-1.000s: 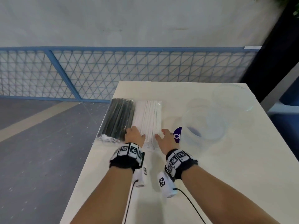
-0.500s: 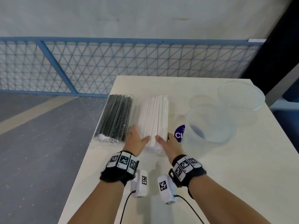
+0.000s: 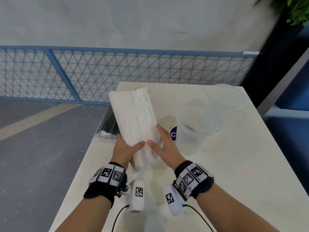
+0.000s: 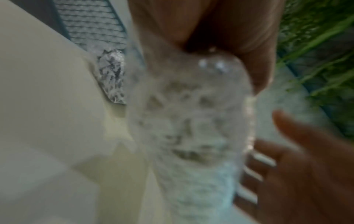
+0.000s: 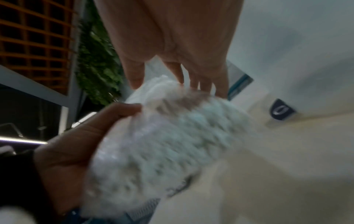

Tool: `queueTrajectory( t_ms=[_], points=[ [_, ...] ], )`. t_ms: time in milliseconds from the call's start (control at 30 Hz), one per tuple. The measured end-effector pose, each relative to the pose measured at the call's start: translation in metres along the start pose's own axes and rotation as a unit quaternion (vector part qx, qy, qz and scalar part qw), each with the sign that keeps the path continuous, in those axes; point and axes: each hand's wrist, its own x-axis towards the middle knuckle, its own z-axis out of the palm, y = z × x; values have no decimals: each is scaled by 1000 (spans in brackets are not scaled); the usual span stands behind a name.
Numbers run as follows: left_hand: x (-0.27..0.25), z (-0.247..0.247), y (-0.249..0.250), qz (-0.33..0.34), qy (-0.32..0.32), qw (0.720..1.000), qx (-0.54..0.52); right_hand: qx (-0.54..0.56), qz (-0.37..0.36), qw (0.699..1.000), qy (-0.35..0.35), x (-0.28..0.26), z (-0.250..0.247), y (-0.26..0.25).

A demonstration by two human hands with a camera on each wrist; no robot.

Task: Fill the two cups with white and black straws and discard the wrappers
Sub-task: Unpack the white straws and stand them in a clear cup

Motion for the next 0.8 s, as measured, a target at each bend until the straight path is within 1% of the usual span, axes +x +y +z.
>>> queueTrajectory(
  t_ms=[67,100,167,200,267,333,400,433,467,500,567,633,700,733,800],
  points=[
    [-20,8,1,58,31,994,87,26,-9,1000,-13,-8,1,-16],
    [-31,13,1,97,42,986,131,57,-11,998,-8,-12,1,-24],
    [-52,26,0,155,33,967,200,113,-21,993,28,-20,1,-36],
    [-60,31,-2,157,11,965,211,119,-25,991,58,-25,0,-39],
    [-72,40,-5,150,-47,968,193,117,-34,986,114,-35,-1,-40],
    [-75,42,-11,189,-99,955,207,107,-39,982,149,-47,-7,-39],
    [-74,39,-13,249,-166,932,204,101,-36,983,146,-54,-20,-33],
    [-73,36,-10,267,-188,924,200,110,-33,984,134,-56,-28,-29],
    [-69,34,-4,263,-202,925,184,131,-29,983,124,-59,-35,-26],
    [-64,32,3,240,-212,934,161,167,-22,979,118,-61,-42,-21],
    [-52,28,18,166,-237,948,136,249,-3,963,107,-66,-53,-12],
    [-41,25,28,103,-281,944,137,295,18,952,76,-72,-58,-4],
    [-36,27,30,66,-314,943,94,301,37,952,47,-76,-59,2],
    [-37,31,29,50,-317,945,61,288,38,956,48,-77,-59,3],
    [-39,39,27,36,-314,949,17,226,8,970,87,-79,-58,5]
  ],
)
